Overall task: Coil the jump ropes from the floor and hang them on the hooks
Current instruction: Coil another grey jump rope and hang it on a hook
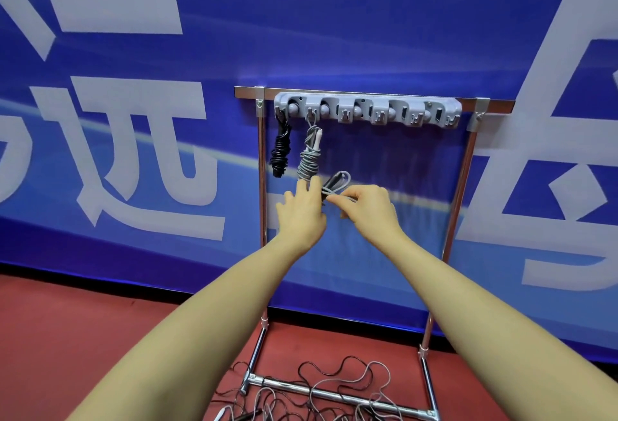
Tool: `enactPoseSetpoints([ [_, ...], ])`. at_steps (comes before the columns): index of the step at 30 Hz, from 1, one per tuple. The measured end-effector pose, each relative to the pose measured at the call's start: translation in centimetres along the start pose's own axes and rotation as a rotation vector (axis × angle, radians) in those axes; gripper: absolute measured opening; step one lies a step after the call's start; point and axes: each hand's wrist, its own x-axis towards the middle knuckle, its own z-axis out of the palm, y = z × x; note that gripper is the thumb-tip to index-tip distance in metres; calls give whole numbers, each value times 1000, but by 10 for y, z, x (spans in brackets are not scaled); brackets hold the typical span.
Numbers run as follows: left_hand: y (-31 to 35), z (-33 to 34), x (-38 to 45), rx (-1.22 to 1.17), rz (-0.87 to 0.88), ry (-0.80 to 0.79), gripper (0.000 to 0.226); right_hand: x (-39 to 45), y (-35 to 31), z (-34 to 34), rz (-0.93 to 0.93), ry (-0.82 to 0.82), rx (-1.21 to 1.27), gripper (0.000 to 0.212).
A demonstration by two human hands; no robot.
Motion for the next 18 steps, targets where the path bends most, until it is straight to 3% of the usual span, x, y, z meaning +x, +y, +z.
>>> enactPoseSetpoints([
  [3, 1, -2, 4, -139, -61, -18, 28, -2, -3, 0, -40, 87, 31, 29],
  [7, -4, -6, 11, -382, -116, -56, 28, -4, -4, -2, -124, 26, 271, 16],
  [11, -3, -11, 9, -667, -113, -122, 29, 5, 1, -6, -50, 17, 432, 13],
  [13, -2, -12, 6, -770, -118, -168, 30, 10, 6, -7, 29, 37, 512, 22],
  [18, -2, -16, 6, -964, -147, -266, 42, 11, 9, -8, 82, -71, 619, 24],
])
